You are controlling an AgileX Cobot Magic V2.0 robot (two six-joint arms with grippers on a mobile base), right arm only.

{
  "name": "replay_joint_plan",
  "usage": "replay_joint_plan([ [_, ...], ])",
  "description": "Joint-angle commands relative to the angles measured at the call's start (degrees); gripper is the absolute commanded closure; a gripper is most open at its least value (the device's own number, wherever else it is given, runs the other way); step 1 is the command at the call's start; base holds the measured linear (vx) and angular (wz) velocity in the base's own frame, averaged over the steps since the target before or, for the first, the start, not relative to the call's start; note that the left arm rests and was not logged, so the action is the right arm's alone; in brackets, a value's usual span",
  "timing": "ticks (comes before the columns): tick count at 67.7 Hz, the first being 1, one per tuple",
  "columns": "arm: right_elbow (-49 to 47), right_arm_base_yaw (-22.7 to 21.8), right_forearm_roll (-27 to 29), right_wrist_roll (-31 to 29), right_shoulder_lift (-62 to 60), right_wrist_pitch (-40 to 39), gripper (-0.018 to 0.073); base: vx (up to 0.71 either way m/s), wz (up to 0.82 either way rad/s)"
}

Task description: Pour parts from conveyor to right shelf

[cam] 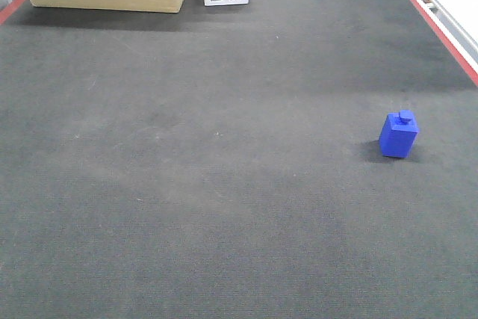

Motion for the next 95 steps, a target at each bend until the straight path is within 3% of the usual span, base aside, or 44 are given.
replay_joint_plan([
  [1,0.0,-0.1,-0.1,0.0,-0.8,-4.2,0.0565,0.00,0.00],
  [65,0.0,-0.1,-0.1,0.0,-0.8,-5.7,0.0565,0.00,0.00],
  [75,0.0,-0.1,0.0,-0.4,-0.8,-15.4,0.0565,0.00,0.00],
  [89,-0.1,-0.1,0.0,-0.5,-0.8,-38.8,0.0565,0.00,0.00],
  [95,-2.3,-0.1,0.0,-0.5,-0.8,-44.0,0.0565,0.00,0.00],
])
